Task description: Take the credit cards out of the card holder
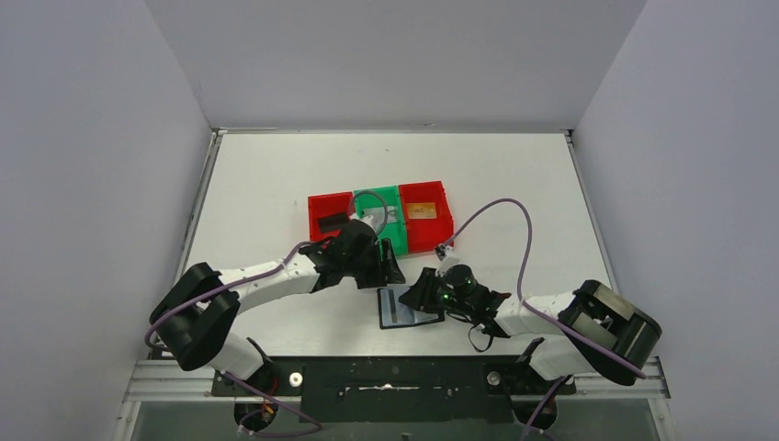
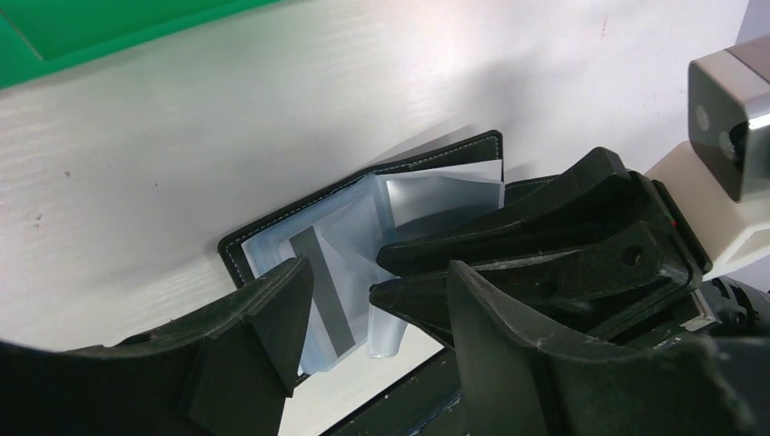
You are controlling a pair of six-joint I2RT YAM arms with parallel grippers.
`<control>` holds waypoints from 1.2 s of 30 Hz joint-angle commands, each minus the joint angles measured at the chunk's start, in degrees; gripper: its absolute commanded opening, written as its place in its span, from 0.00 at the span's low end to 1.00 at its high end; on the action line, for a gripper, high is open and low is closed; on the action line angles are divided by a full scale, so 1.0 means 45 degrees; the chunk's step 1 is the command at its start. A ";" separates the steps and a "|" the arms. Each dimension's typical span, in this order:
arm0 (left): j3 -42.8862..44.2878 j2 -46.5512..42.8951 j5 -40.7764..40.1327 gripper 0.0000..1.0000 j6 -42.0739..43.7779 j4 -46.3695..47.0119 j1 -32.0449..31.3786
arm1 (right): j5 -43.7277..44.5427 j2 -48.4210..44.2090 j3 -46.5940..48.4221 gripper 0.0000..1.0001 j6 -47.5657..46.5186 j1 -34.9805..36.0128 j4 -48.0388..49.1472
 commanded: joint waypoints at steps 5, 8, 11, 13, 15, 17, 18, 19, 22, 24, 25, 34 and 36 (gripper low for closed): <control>0.0368 0.0491 0.0518 0.54 -0.0464 0.0141 -0.0184 | 0.0225 -0.0539 -0.0180 0.24 0.0029 -0.0080 0.1020; 0.0448 0.0761 0.0740 0.50 -0.0518 0.0396 -0.0179 | 0.0227 -0.0561 -0.0134 0.24 -0.0060 -0.0073 0.0915; 0.0461 0.0952 0.0788 0.42 -0.0582 0.0517 -0.0189 | 0.0183 -0.0489 -0.0191 0.25 -0.0052 -0.0074 0.1074; 0.0396 0.1069 0.0865 0.38 -0.0625 0.0654 -0.0189 | 0.0129 -0.0510 -0.0284 0.25 -0.0028 -0.0071 0.1215; 0.0366 0.1120 0.0853 0.34 -0.0626 0.0770 -0.0189 | 0.0119 -0.0601 -0.0338 0.25 -0.0050 -0.0072 0.1225; 0.0344 0.1154 0.0899 0.29 -0.0548 0.0977 -0.0189 | 0.0095 -0.0671 -0.0322 0.25 -0.0130 -0.0069 0.1207; 0.0362 0.1192 0.0954 0.25 -0.0448 0.1033 -0.0189 | 0.0073 -0.0692 -0.0288 0.26 -0.0165 -0.0071 0.1172; 0.0413 0.1252 0.0985 0.21 -0.0303 0.1060 -0.0189 | 0.0095 -0.0697 -0.0209 0.28 -0.0187 -0.0074 0.1033; 0.0671 0.1383 0.0963 0.05 0.0128 0.0807 -0.0174 | -0.0058 -0.0777 0.0177 0.39 -0.0366 -0.0072 0.0534; 0.0771 0.1317 0.0728 0.00 0.0408 0.0549 -0.0189 | -0.0316 -0.0991 0.0535 0.46 -0.0613 -0.0073 0.0038; 0.0767 0.1231 0.0617 0.00 0.0495 0.0448 -0.0182 | -0.0444 -0.1137 0.0783 0.49 -0.0792 -0.0072 -0.0344; 0.0199 -0.0090 -0.0314 0.00 0.1330 -0.0779 0.0030 | 0.1171 -0.2833 0.2641 0.52 -0.1692 -0.0076 -0.4948; 0.0207 -0.0449 -0.0591 0.00 0.1604 -0.1261 0.0063 | 0.2387 -0.3099 0.3050 0.50 -0.1526 -0.0116 -0.6424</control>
